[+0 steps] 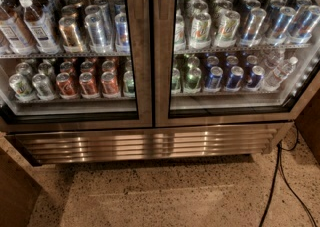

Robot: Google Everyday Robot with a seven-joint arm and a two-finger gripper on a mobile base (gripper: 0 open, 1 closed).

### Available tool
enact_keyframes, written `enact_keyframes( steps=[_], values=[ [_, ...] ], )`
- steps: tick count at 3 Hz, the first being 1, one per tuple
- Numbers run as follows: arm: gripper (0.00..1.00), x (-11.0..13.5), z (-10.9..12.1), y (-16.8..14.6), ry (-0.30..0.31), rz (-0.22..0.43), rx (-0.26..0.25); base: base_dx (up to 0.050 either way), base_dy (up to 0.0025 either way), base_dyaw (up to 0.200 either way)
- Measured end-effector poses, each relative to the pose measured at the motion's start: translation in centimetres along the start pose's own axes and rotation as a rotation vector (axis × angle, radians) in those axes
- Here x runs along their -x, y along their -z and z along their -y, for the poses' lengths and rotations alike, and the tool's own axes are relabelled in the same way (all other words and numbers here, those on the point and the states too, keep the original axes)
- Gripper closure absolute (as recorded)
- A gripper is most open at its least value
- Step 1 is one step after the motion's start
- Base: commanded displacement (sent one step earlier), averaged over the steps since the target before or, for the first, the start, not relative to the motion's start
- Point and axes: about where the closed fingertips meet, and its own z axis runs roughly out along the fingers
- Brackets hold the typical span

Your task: Open right fridge door

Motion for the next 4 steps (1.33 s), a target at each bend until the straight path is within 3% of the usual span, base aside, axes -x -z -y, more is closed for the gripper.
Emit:
enact_keyframes(
  steps=[4],
  values=[
    [1.0, -0.19, -0.17, -0.13, 0.044, -0.013, -0.024, 0.0, 0.0, 0.0]
  ],
)
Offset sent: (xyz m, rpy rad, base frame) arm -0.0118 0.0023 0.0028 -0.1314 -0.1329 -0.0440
